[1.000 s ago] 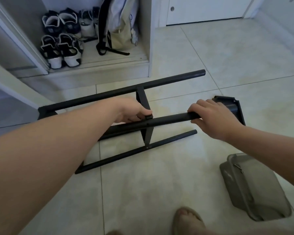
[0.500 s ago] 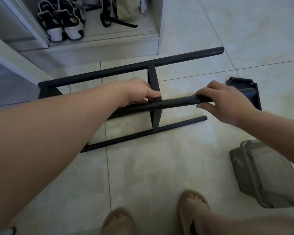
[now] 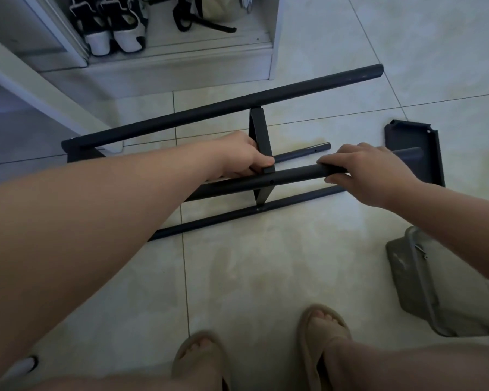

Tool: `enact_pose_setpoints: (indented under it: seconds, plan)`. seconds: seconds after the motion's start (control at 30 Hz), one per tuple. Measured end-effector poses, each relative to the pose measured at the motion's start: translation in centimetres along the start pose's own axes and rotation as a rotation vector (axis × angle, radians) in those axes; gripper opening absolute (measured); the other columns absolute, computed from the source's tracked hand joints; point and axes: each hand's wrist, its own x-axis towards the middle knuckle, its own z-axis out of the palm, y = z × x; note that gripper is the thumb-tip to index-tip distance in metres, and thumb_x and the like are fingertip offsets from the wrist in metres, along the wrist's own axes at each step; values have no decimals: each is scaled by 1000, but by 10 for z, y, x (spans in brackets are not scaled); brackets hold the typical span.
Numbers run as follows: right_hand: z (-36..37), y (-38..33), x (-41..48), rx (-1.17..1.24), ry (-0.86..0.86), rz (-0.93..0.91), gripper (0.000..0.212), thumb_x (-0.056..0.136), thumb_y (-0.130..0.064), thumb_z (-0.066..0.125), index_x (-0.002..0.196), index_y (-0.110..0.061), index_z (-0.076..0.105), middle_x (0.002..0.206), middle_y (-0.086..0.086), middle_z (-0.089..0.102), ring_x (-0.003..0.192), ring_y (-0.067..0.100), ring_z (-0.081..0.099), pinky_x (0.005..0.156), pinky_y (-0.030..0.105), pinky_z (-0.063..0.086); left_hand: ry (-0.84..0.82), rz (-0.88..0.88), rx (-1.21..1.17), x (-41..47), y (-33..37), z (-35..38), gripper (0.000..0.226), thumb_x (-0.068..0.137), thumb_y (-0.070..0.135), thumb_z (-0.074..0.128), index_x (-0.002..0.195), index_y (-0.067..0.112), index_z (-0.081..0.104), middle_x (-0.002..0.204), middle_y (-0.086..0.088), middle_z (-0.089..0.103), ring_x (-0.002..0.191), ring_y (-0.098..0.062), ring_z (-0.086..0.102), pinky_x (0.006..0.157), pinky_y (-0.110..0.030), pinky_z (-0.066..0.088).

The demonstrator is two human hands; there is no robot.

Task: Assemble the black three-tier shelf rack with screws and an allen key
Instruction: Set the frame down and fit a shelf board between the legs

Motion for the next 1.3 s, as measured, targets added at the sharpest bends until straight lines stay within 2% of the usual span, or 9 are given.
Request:
enact_pose_setpoints:
  seconds: [0.2, 0.37, 0.5, 0.57, 0.7, 0.87, 0.97, 1.17, 1.3]
  plan:
    - [-3, -1, -1, 2, -19, 13, 30, 102, -36, 56, 132, -36, 60, 115, -3, 61, 103, 26, 51, 89, 44, 40, 6, -14, 2, -3, -3, -3, 18, 89, 36, 73, 83, 21, 67, 60, 13, 70, 74, -11, 65, 64, -25, 45]
    - [-4, -5, -3, -7, -53, 22, 29, 103, -34, 54, 132, -35, 59, 118, 0, 60, 105, 27, 51, 91, 45, 41, 35, 5, -11, -3, -11, 1, 18, 90, 34, 73, 81, 20, 66, 55, 15, 67, 51, 0, 63, 45, -12, 42]
    - [-7, -7, 1, -12, -75, 23, 33, 104, -33, 53, 137, -32, 58, 121, 1, 60, 108, 28, 51, 94, 47, 41, 40, 17, -19, -2, -12, 0, 17, 90, 33, 73, 89, 16, 69, 80, 5, 73, 79, -13, 68, 73, -25, 53]
    - [-8, -7, 4, -9, -78, 25, 34, 105, -32, 52, 138, -30, 57, 119, 3, 59, 108, 29, 51, 92, 44, 41, 42, 17, -15, -2, -11, -1, 21, 89, 34, 73, 96, 14, 71, 94, -1, 73, 87, -18, 68, 86, -31, 52]
    - [-8, -7, 11, 11, -79, 20, 35, 106, -28, 48, 140, -25, 55, 118, 7, 58, 104, 32, 51, 89, 38, 34, 54, 12, -29, -1, -9, -4, 29, 89, 34, 73, 106, 11, 72, 108, -7, 74, 88, -20, 65, 87, -35, 53]
    - [-7, -8, 17, -23, -134, 16, 37, 109, -26, 41, 145, -24, 48, 125, 8, 57, 110, 33, 53, 110, 46, 26, 41, -6, -28, 1, -10, -6, 28, 90, 36, 72, 108, 15, 74, 111, -5, 73, 89, -18, 64, 83, -29, 50]
    - [-8, -8, 17, -14, -151, 35, 36, 109, -25, 41, 144, -24, 48, 126, 8, 57, 114, 33, 53, 115, 49, 22, 35, -1, -36, 1, -10, -4, 27, 91, 34, 70, 111, 17, 73, 112, -3, 73, 90, -18, 63, 82, -27, 49]
    - [-14, -11, 18, -13, -203, 49, 34, 109, -25, 41, 142, -25, 49, 122, 6, 58, 112, 30, 54, 117, 50, 24, 43, 6, -31, -4, -8, -2, 25, 93, 34, 69, 113, 20, 72, 111, 0, 73, 99, -18, 66, 90, -30, 51]
    - [-13, -10, 19, -26, -199, 33, 26, 109, -24, 42, 132, -23, 52, 110, -1, 54, 99, 22, 49, 116, 51, 26, 76, 59, 6, -3, -12, 0, 30, 90, 39, 70, 114, 20, 73, 107, 4, 73, 102, -17, 66, 101, -36, 48]
